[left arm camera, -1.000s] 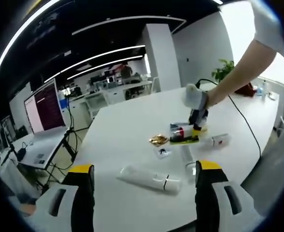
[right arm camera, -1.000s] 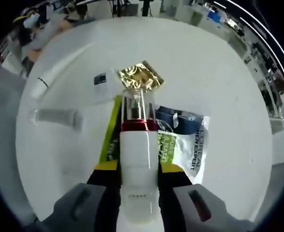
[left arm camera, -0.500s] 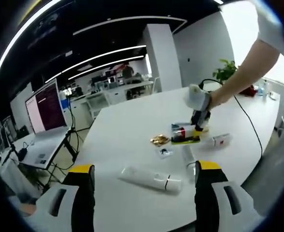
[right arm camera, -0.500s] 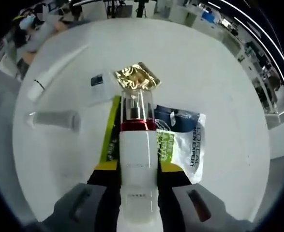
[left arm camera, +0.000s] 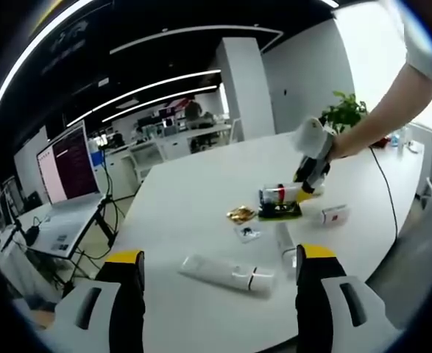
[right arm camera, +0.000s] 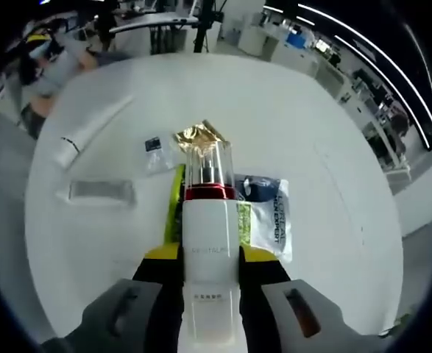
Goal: Arrange the skincare products in the storage area until every visible bottle or jar stands upright without overlapping.
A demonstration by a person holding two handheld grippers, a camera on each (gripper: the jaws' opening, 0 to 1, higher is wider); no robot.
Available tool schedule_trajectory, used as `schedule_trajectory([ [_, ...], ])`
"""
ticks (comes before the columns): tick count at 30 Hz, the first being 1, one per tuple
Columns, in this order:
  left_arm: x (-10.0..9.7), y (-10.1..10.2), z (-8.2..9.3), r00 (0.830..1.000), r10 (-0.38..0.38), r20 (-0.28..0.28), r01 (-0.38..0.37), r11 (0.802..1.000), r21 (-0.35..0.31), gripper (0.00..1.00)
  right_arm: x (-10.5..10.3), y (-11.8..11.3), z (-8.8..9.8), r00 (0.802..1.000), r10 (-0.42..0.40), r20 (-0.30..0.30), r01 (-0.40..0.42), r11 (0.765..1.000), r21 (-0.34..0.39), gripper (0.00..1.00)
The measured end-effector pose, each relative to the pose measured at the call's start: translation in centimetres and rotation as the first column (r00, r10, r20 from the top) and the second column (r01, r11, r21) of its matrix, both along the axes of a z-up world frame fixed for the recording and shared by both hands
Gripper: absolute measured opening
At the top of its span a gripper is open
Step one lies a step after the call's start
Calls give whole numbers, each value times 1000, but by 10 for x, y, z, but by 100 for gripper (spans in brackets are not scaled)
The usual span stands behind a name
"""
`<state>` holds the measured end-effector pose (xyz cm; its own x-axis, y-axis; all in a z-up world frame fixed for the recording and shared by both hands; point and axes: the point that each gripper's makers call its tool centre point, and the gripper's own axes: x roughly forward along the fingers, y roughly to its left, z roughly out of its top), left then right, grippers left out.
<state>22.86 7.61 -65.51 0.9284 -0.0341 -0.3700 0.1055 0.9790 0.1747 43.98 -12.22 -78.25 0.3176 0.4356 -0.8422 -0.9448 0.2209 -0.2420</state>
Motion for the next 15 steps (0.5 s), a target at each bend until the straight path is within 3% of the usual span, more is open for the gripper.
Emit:
schedule_trajectory([
  [15,0,-11,2,999,-48,2,48,998,-45,79,-34,10,49,997,-78,16,73,977,201,27],
])
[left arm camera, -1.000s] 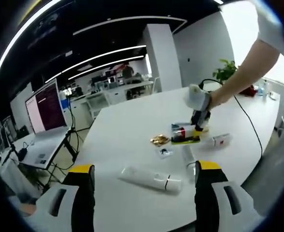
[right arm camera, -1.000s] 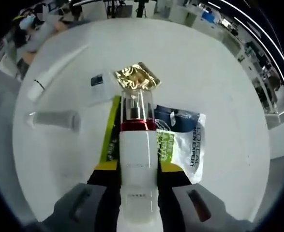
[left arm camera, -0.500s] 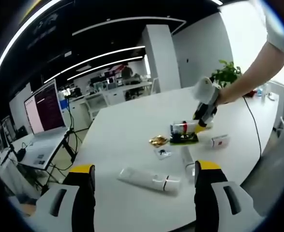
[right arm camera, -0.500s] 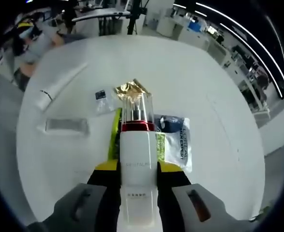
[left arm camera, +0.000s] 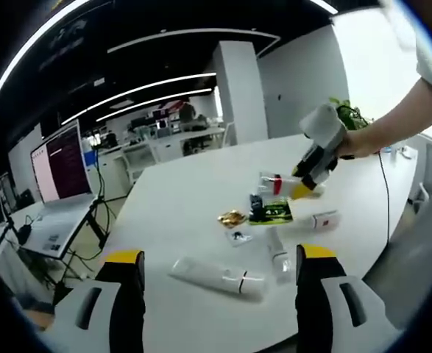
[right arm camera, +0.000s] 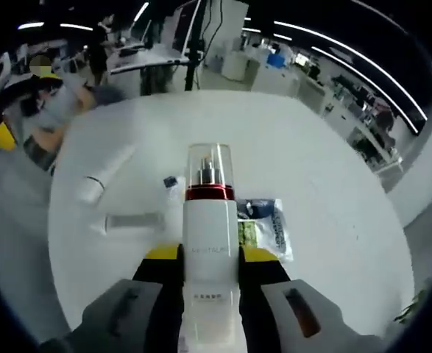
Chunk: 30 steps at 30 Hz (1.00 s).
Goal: Arrange the skincare products in the storage area until every visible bottle or jar stands upright without overlapping.
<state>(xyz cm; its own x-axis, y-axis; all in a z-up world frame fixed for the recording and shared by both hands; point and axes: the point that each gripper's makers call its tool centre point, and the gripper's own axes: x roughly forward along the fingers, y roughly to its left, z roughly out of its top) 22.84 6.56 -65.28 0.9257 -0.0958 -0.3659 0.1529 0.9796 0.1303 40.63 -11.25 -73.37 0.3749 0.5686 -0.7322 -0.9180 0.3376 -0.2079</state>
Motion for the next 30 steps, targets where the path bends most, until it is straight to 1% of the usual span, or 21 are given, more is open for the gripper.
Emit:
schedule_trajectory([
  [4,0,-2,2,1000,-12,0,12,1000,8,80,-11,-1,14,1000,-30,-1,30,998,63,27],
  [6,-1,-4,3,1000,-24,0,24,1000,13,80,-18,-3,21,999,-39,7,38,996,77,27],
  [11,-1,-11,7,999,-53,4,53,998,14,79,-31,-5,30,998,-60,21,57,991,118,27],
  [15,-1,-14,14,998,-65,16,65,998,9,79,-38,-9,43,993,-114,-4,113,974,195,27],
  [16,-1,-14,15,997,-69,19,69,998,5,79,-40,-10,45,993,-116,0,113,974,198,27],
  [19,0,-18,22,997,-73,35,73,997,-26,79,-48,-9,55,991,-133,15,126,966,225,27],
  [20,0,-20,26,996,-75,41,76,996,-36,79,-51,-8,59,990,-138,18,130,961,244,27],
  [23,1,-28,34,995,-82,58,86,994,-62,79,-59,-5,70,988,-147,52,127,951,281,27],
  [26,0,-37,42,993,-104,63,111,988,-104,79,-67,0,82,981,-179,71,144,929,342,27],
  [27,0,-40,45,992,-109,70,116,987,-115,79,-68,2,87,979,-190,78,148,917,371,27],
  [28,0,-45,54,990,-114,85,125,982,-138,79,-70,5,93,974,-208,85,158,903,399,27],
  [29,0,-48,58,989,-116,91,129,979,-157,79,-73,8,96,973,-213,89,160,899,407,27],
  [30,1,-50,62,988,-121,98,137,974,-182,78,-76,12,103,970,-220,106,155,889,430,27],
])
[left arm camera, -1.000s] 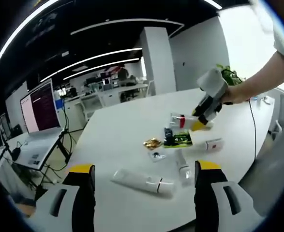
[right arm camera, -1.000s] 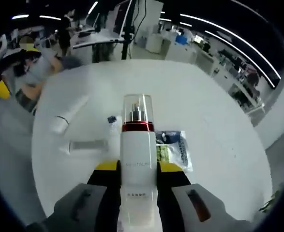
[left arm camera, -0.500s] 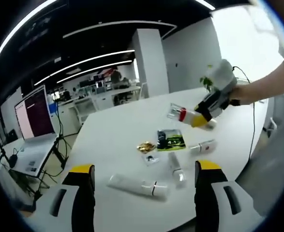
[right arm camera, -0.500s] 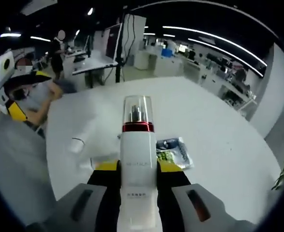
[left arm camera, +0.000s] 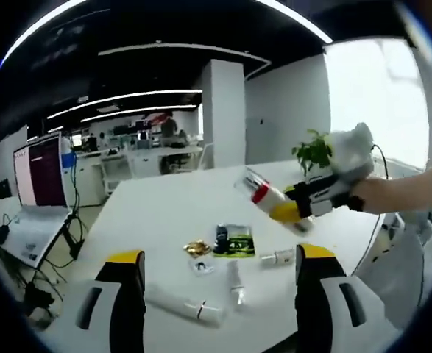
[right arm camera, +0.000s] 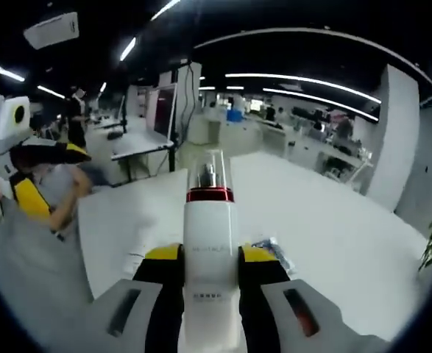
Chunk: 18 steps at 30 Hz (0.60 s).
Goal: Arrange the skincare products in the storage area until every visible bottle or jar stands upright without overlapping.
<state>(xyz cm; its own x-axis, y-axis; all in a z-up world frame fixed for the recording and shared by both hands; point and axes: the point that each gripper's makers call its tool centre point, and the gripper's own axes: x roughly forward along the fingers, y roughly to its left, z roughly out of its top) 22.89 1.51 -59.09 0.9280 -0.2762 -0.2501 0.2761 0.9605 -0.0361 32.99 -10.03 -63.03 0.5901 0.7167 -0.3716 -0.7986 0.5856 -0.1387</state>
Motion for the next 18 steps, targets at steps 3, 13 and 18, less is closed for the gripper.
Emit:
schedule_trajectory([
  [3,1,-7,9,1000,-19,12,19,999,-33,78,-9,8,14,999,-15,30,13,999,47,27],
  [13,2,-23,22,999,-46,22,49,989,-142,76,-41,21,27,997,-28,72,21,995,98,27],
  [18,2,-30,21,998,-60,0,59,975,-215,75,-54,23,31,995,-22,97,13,995,97,27],
])
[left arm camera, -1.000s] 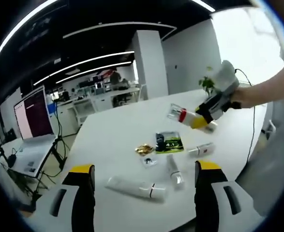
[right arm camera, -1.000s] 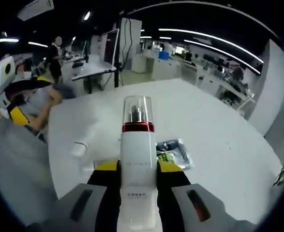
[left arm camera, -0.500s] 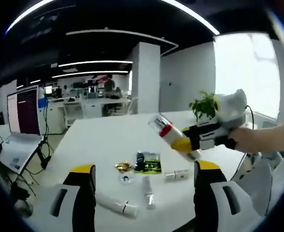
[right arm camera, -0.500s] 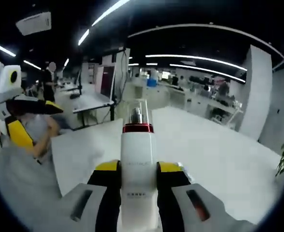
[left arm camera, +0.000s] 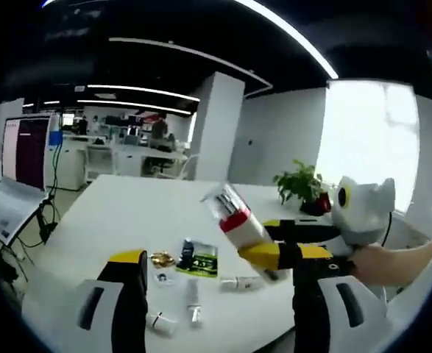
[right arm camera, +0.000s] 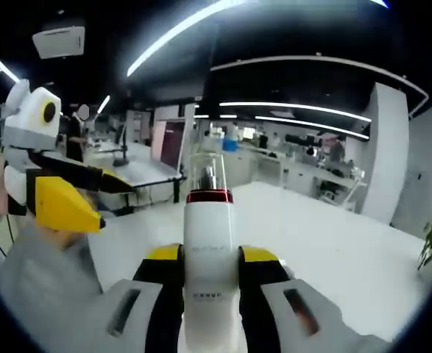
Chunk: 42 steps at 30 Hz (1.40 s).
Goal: Arrange the skincare products in the storage area until every visible bottle or jar stands upright without overlapping.
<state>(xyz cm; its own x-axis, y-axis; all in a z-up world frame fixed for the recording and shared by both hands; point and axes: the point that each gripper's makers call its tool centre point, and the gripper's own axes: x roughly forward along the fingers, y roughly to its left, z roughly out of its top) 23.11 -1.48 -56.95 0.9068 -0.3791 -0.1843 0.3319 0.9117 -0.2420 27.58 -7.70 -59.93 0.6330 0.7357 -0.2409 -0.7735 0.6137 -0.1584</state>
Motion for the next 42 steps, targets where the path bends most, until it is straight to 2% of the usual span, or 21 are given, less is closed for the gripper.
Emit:
schedule_trajectory([
  [3,2,-10,1,999,-40,-26,38,997,-62,72,-8,3,5,1000,12,12,-12,1000,17,27],
  [6,8,-19,6,998,-64,-15,63,996,-68,70,-15,7,8,999,23,39,-23,1000,5,27],
  [10,15,-27,11,995,-98,-9,96,988,-117,68,-26,12,17,998,34,47,-35,999,25,27],
  [13,16,-35,11,991,-130,-32,120,970,-211,66,-31,14,22,997,38,60,-40,999,32,27],
  [15,18,-37,8,988,-145,-50,128,960,-248,64,-37,17,28,996,43,74,-46,999,30,27],
  [17,17,-42,4,984,-162,-74,132,943,-307,60,-41,19,30,996,50,80,-53,998,31,27],
  [19,20,-39,1,982,-167,-90,123,923,-364,52,-44,22,31,995,55,85,-58,998,29,27],
  [22,21,-33,1,984,-162,-72,126,926,-356,38,-48,26,30,994,62,93,-64,998,15,27],
  [26,17,-35,2,983,-175,-62,144,928,-343,30,-48,28,25,995,61,83,-62,998,7,27],
  [29,18,-33,-1,983,-172,-63,141,932,-334,31,-48,27,22,996,53,70,-53,999,8,27],
  [35,14,-40,2,981,-183,-63,155,939,-305,29,-49,24,21,999,23,48,-25,999,35,27],
  [38,13,-47,8,977,-208,-51,184,937,-297,27,-49,18,24,1000,9,22,-11,997,71,28],
  [42,12,-57,17,971,-237,-36,217,934,-283,26,-50,9,31,999,19,28,-21,996,88,28],
])
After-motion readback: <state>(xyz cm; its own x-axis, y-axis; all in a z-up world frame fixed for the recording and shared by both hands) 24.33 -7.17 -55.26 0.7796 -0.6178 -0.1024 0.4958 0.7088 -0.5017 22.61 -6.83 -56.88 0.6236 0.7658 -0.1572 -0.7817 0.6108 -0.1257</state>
